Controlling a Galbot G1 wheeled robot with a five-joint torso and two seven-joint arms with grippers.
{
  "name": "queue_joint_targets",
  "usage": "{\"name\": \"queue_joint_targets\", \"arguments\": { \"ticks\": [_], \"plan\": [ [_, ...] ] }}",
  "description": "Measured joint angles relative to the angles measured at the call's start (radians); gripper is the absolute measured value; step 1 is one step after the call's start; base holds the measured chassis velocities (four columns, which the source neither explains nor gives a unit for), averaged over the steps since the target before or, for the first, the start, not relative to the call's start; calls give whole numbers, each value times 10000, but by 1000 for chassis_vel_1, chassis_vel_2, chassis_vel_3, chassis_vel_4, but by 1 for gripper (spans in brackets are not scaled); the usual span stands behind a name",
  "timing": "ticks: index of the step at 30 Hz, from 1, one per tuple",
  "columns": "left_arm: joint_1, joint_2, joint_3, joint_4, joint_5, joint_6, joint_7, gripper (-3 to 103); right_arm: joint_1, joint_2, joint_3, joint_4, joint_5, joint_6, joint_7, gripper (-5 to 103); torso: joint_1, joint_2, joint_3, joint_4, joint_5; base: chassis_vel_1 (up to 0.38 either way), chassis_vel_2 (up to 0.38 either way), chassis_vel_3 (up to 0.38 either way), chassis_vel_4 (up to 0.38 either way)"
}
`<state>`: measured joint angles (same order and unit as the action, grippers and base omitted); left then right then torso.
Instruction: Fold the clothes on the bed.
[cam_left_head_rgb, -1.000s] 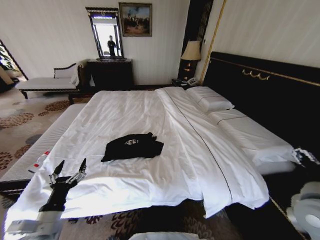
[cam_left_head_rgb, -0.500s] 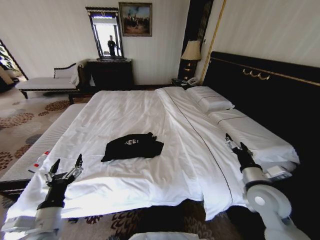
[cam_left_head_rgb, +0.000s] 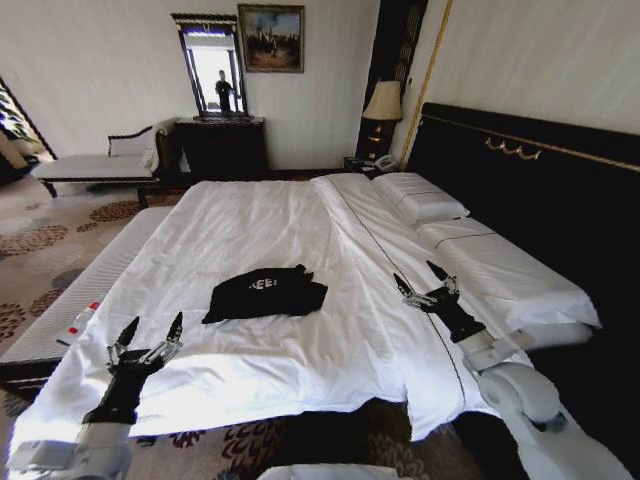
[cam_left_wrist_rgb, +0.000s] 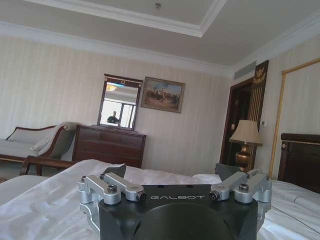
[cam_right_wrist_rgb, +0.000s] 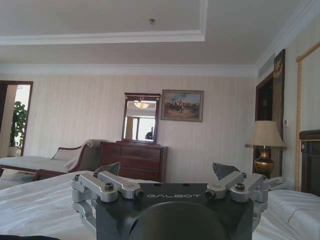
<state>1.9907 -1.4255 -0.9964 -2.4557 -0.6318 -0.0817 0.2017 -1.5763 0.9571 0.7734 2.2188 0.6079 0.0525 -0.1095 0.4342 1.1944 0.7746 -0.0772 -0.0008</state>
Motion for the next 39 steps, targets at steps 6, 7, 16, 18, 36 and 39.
{"name": "queue_joint_targets", "arguments": {
  "ticks": [6,7,16,18,36,39],
  "plan": [
    [-127,-30,109,-387,111,200,53,100,-181,123,71,346,-21,-156,145,100,-2,0,0,2,0,0,0,0,0],
    [-208,-29,57,-453,58,270,44,100,-270,226,96,416,-96,-170,138,100,-1,0,0,1,0,0,0,0,0],
    [-172,-34,-131,-389,-80,166,46,100,-369,642,77,362,-435,-16,-99,100,-1,0,0,2,0,0,0,0,0],
    [-171,-54,-141,-366,-79,144,55,100,-399,698,70,360,-436,13,-146,100,-1,0,0,2,0,0,0,0,0],
    [-214,-131,-100,-78,57,-71,66,100,-305,724,76,232,-456,10,-223,100,-1,0,0,2,1,0,0,0,0],
    [-213,-145,-110,-72,64,-81,67,100,-261,745,59,198,-456,27,-223,100,-1,0,0,2,1,0,0,0,0]
  ]
}}
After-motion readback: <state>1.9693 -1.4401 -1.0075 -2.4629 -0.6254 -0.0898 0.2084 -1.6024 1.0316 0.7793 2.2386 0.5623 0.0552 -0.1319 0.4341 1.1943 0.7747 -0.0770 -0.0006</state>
